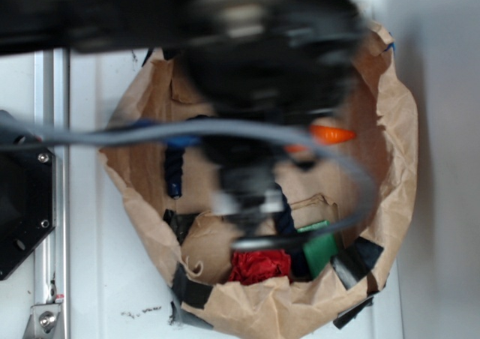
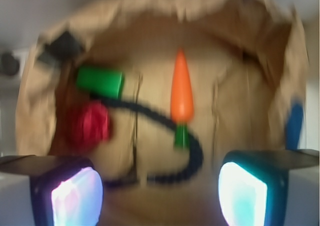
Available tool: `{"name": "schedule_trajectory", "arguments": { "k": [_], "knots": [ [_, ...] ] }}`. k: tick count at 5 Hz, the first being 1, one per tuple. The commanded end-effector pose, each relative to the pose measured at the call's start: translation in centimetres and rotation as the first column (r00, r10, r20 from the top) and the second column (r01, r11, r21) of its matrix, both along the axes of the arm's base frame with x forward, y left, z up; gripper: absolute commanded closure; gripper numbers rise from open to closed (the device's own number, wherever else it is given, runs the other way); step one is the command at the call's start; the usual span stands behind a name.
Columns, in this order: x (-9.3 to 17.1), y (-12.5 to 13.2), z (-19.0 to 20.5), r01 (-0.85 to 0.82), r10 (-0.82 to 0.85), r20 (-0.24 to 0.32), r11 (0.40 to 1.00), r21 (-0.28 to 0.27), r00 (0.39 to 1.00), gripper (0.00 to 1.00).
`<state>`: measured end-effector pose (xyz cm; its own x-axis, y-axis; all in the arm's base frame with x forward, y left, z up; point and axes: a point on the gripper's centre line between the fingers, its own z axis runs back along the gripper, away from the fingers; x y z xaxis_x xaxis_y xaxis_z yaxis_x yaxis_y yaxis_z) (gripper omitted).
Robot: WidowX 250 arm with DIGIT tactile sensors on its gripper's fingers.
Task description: Grab the carrot.
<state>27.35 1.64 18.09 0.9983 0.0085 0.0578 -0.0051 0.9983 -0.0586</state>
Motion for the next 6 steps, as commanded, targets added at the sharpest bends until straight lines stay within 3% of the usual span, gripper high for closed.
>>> {"name": "schedule_trajectory", "arguments": {
  "k": [1, 4, 5, 6],
  "knots": [
    [0.5, 0.6, 1.7, -0.017, 0.017, 0.064, 1.000, 0.008, 0.998, 0.00],
    [0.5, 0.6, 1.7, -0.017, 0.017, 0.064, 1.000, 0.008, 0.998, 0.00],
    [0.8, 1.7, -2.1, -0.048, 0.049, 0.087, 0.999, -0.011, 0.995, 0.00],
    [2.5, 2.0, -4.5, -0.064, 0.063, 0.080, 0.998, 0.010, 0.995, 0.00]
  ]
}}
